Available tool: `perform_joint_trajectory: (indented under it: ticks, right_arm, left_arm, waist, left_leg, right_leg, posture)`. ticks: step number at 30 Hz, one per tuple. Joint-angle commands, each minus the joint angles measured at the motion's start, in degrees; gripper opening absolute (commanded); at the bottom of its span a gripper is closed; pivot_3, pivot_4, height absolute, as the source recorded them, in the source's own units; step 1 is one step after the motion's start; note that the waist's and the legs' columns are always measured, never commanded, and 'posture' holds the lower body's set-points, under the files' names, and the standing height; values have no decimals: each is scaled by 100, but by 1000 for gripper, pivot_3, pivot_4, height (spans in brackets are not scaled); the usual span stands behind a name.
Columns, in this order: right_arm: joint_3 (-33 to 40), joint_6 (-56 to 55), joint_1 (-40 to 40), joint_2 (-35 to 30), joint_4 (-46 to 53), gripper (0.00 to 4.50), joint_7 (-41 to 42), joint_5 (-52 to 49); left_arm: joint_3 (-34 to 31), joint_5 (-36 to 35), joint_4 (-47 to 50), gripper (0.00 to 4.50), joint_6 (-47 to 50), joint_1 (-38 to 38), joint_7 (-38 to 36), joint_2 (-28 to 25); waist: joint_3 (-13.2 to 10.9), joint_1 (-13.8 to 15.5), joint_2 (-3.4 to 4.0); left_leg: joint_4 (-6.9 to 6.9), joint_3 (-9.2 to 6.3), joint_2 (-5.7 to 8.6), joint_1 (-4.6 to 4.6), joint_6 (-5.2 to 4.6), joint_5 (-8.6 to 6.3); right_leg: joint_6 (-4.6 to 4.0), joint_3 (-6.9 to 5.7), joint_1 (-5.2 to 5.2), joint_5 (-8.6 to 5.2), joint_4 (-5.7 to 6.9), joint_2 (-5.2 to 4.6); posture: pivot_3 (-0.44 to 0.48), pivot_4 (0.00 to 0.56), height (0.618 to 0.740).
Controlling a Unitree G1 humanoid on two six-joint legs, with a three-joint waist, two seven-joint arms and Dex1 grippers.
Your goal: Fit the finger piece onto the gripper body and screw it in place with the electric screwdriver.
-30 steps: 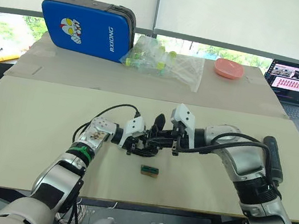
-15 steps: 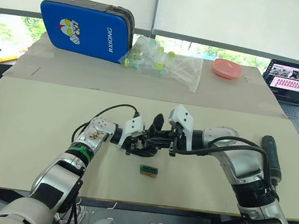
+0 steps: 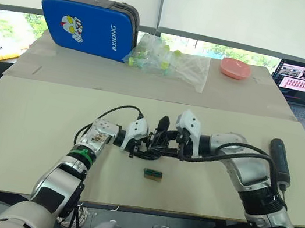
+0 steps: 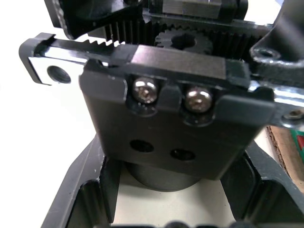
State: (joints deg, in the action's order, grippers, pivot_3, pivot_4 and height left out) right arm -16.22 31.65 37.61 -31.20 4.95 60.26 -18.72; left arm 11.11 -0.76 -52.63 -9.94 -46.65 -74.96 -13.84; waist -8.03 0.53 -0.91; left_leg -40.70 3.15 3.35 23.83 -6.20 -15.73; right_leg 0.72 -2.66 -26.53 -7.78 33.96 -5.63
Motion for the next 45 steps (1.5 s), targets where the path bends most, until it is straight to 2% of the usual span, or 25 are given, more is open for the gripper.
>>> perform_joint_trajectory:
  ticks: [1, 9, 13, 14, 19, 24, 30, 34, 38, 41, 43, 45]
  right_arm:
    - [347, -159, 50, -88, 325, 4485, 58, -142]
    - [942, -523, -184, -21, 649, 4485, 341, -705]
    - [1176, -675, -257, -47, 847, 4500, 338, -866]
    - [1238, -675, -282, -71, 929, 4500, 330, -923]
    - [1753, -359, -611, -379, 1686, 4500, 165, -1384]
    - [2808, 14, -1450, -854, 2453, 4500, -385, -1853]
    - [4807, -93, -3720, -1137, 3061, 4500, -764, -1683]
    - [6211, -701, -5593, -614, 3324, 4500, -726, -1293]
    - [7111, -1381, -6738, 342, 3486, 4500, -1032, -1243]
    - [7608, -2138, -7390, 1157, 3373, 4500, -1232, -1110]
    - [7707, -2375, -7760, 1550, 3306, 4500, -1295, -1190]
    - [7721, -2392, -8004, 1800, 3246, 4500, -1437, -1422]
  left_arm:
    - [79, 78, -38, 2329, 65, 143, 8, -51]
    - [91, 36, 7, 2329, 147, 169, 31, -36]
    - [37, 21, 32, 4276, 133, 164, 174, -23]
    - [8, 2, 36, 4454, 140, 163, 208, -31]
    - [-102, -175, 374, 4454, 278, 331, -38, -363]
    - [-503, -564, 855, 4454, 536, 624, -215, -1046]
    - [-1108, -1246, 1560, 4454, 757, 991, -557, -1735]
    - [-1406, -1746, 2401, 4454, 1228, 1233, -683, -1965]
    - [-1571, -2107, 3005, 4454, 1520, 1251, -661, -2053]
    - [-1592, -2399, 3472, 4454, 2022, 1161, -722, -2151]
    - [-1619, -2668, 3799, 4454, 2487, 1101, -709, -2202]
    - [-1697, -2965, 4135, 4454, 2877, 1036, -567, -2178]
  waist:
    - [0, 0, 0]
    - [-2, 10, -1]
    - [-2, 16, -1]
    - [-2, 17, -1]
    - [-5, 15, -1]
    - [-6, 5, -2]
    - [-11, 138, 2]
    - [-12, 302, 5]
    - [-12, 309, 6]
    - [-16, 291, 12]
    - [-22, 270, 20]
    - [-28, 212, 30]
  left_leg:
    - [0, 0, 0, 2, -2, -2]
    - [1, 0, -1, 2, -3, -3]
    - [2, 0, 0, 2, -5, -4]
    - [1, 0, 0, 2, -5, -4]
    - [1, 0, 0, 2, -4, -4]
    - [16, 0, -2, 2, -2, -6]
    - [57, 0, -2, 2, 10, 0]
    - [74, -1, -1, 2, 10, -1]
    - [73, 0, 6, -1, 16, 0]
    - [73, 0, 6, -14, 6, -9]
    - [78, 0, 4, -32, 14, -4]
    - [88, 0, -1, -60, 23, 0]
  right_leg:
    - [-1, 0, -1, -1, -1, -1]
    - [-2, -5, 2, -3, -5, -3]
    - [-3, -6, 5, -3, -9, -5]
    - [-3, -6, 6, -2, -9, -5]
    - [-2, -9, 7, -3, -9, -7]
    - [-9, -10, -2, -7, -11, -6]
    - [-14, -16, -6, -10, -38, -8]
    - [-11, -20, 13, -10, -79, -9]
    - [-3, -15, 22, -13, -87, -6]
    - [7, -11, 31, -16, -87, 0]
    - [52, -9, 38, -48, -84, 5]
    - [52, -4, 43, -56, -82, 9]
  posture:
    - [0, 150, 740]
    - [0, 150, 740]
    - [0, 150, 740]
    - [0, 150, 740]
    - [0, 150, 740]
    - [0, 150, 740]
    - [0, 150, 740]
    - [0, 150, 740]
    - [0, 150, 740]
    - [0, 150, 740]
    - [0, 150, 740]
    - [0, 150, 740]
